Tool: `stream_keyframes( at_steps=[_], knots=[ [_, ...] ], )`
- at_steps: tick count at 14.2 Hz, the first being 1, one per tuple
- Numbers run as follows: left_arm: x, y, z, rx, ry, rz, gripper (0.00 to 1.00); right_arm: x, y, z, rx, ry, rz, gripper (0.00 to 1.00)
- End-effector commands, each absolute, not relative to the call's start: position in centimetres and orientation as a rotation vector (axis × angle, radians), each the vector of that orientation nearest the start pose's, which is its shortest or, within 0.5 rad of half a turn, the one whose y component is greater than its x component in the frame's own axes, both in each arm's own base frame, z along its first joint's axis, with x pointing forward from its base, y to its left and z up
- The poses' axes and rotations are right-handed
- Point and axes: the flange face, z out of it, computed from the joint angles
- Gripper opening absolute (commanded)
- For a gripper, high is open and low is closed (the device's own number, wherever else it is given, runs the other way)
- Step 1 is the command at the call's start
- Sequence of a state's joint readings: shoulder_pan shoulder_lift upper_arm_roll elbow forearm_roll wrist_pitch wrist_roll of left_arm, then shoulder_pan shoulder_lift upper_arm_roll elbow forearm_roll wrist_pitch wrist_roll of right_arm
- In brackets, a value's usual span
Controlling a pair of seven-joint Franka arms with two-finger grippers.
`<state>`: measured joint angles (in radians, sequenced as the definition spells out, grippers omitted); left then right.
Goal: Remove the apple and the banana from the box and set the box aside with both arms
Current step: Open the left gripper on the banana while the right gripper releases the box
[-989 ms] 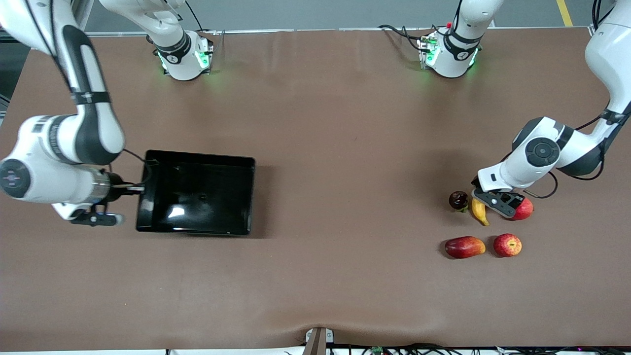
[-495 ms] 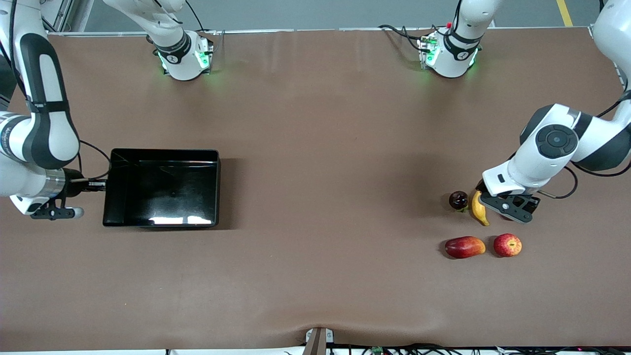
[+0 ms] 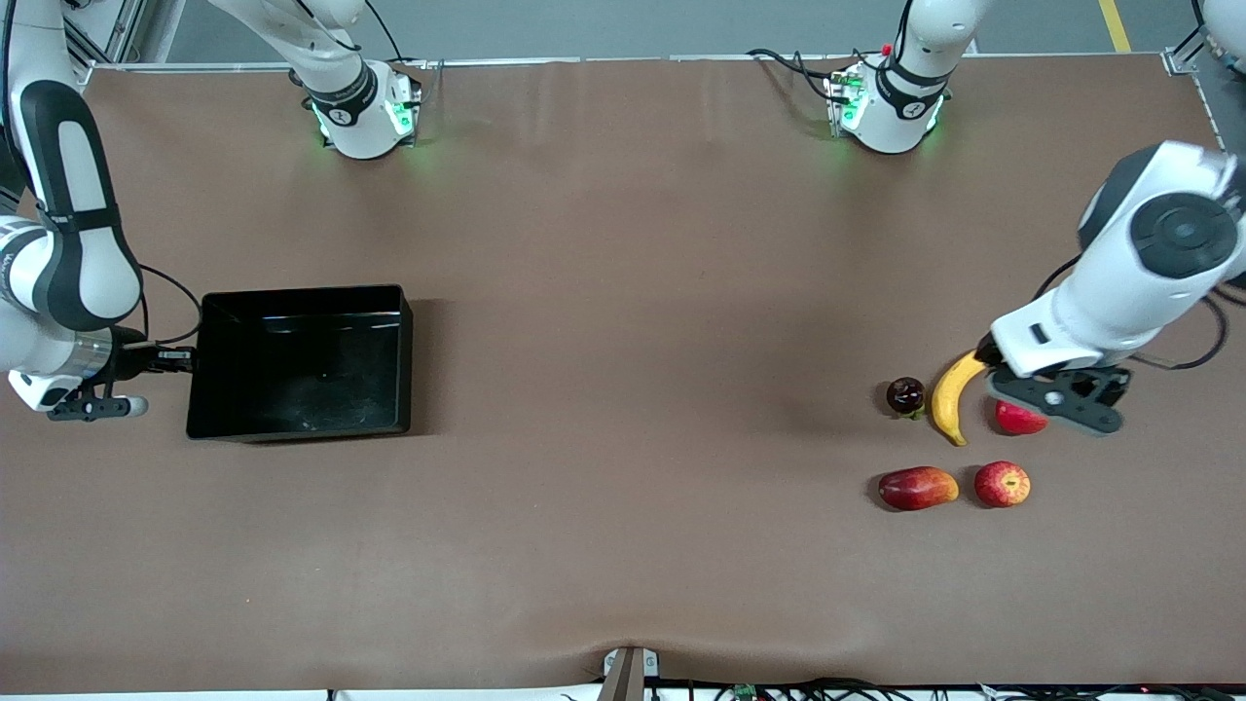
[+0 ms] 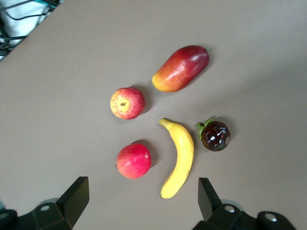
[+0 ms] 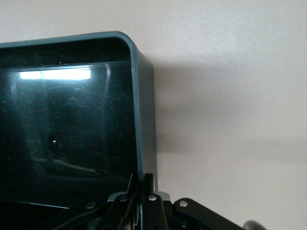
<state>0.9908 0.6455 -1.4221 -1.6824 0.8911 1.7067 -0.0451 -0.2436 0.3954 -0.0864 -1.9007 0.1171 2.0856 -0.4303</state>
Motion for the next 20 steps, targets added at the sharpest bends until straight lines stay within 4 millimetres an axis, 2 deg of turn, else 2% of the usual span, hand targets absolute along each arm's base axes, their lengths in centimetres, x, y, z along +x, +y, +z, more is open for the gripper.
stream_keyframes(
  at_steps=[1,3,4,5,7,10,11,12,13,15,16,18,20],
  knots=[
    [62.6,-4.0,50.2,-2.810,0.682,-0.002,1.00,57.0,-20.7,25.9,-2.974,-0.053,0.227,0.02],
    [63.1,-2.7,50.7,-2.809,0.670,-0.007,1.00,56.7,-21.5,25.4,-2.951,0.002,0.211,0.06],
    [63.2,-2.4,51.3,-2.819,0.651,-0.012,1.00,56.5,-22.0,25.4,-2.943,0.018,0.214,0.38],
    [63.5,-1.7,52.4,-2.832,0.616,-0.038,1.00,56.7,-21.8,25.6,-2.939,0.014,0.222,0.99],
    [63.9,-1.1,54.0,-2.842,0.593,-0.081,1.00,57.6,-20.7,27.3,-2.912,-0.027,0.269,1.00],
    [64.1,-4.8,55.6,-2.829,0.647,-0.135,1.00,60.2,-18.1,32.5,-2.865,-0.133,0.348,1.00],
    [64.2,-5.5,55.4,-2.825,0.656,-0.133,1.00,61.3,-16.7,34.1,-2.870,-0.183,0.336,1.00],
    [64.6,-6.3,54.5,-2.809,0.660,-0.098,1.00,62.2,-15.6,35.4,-2.881,-0.219,0.312,1.00],
    [64.7,-6.3,55.1,-2.800,0.623,-0.083,1.00,63.3,-14.9,37.3,-2.895,-0.248,0.259,1.00],
    [64.8,-7.2,55.3,-2.839,0.603,-0.056,1.00,65.1,-11.3,42.2,-2.910,-0.466,0.248,1.00],
    [65.0,-7.3,55.5,-2.851,0.577,-0.048,1.00,65.6,-10.4,44.5,-2.942,-0.537,0.256,1.00],
    [65.2,-8.7,55.8,-2.848,0.538,-0.034,1.00,66.0,-9.9,47.7,-2.983,-0.584,0.246,1.00],
    [64.7,-9.6,56.2,-2.850,0.468,-0.011,1.00,66.5,-10.1,51.4,-3.002,-0.589,0.132,1.00]
  ],
)
